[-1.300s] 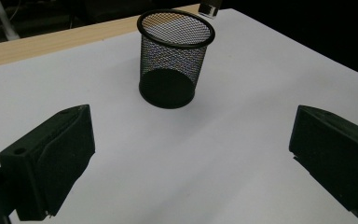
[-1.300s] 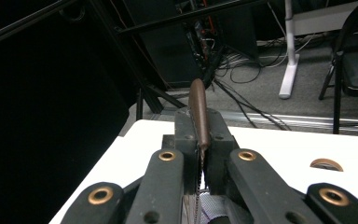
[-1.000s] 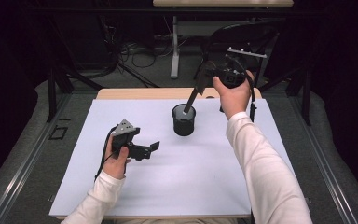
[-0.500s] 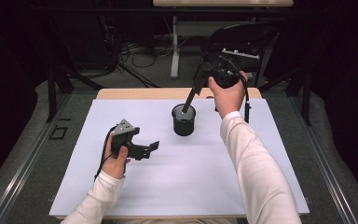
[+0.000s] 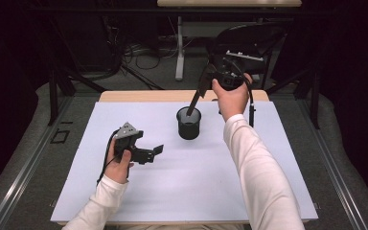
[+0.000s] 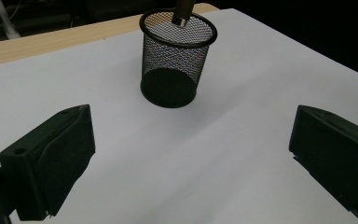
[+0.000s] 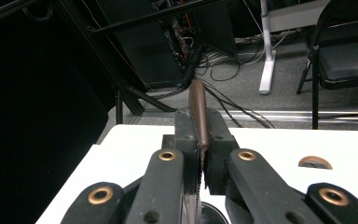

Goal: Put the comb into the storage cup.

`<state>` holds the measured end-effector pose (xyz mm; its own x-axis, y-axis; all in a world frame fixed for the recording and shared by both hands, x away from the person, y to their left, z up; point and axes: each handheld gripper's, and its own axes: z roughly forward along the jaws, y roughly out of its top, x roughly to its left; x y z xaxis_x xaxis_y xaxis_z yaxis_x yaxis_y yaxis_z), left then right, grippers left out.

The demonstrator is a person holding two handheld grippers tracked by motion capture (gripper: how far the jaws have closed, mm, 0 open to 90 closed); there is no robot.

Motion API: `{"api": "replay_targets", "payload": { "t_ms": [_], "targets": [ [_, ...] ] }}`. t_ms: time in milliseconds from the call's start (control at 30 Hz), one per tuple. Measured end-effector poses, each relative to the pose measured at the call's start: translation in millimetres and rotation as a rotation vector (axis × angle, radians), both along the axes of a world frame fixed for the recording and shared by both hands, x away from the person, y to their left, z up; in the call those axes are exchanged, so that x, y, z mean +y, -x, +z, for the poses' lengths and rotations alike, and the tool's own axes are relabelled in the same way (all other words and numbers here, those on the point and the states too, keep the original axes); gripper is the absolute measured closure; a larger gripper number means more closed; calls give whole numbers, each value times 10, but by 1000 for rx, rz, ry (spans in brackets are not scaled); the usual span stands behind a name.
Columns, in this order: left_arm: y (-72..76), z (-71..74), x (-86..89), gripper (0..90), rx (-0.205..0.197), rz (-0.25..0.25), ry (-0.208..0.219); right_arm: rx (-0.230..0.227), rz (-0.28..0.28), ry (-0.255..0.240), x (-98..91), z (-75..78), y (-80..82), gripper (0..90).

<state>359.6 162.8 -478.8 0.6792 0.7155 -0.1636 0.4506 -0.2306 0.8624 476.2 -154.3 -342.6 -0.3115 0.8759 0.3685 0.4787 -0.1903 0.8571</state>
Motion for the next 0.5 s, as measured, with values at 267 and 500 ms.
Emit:
{"api": "replay_targets", "payload": {
  "t_ms": [267, 500],
  "targets": [
    [1, 2, 2, 7, -1, 0, 2, 8, 3, 3, 49, -49, -14, 871],
    [0, 1, 3, 7, 0, 1, 3, 17, 2, 14, 105, -122, -36, 871]
  ]
}}
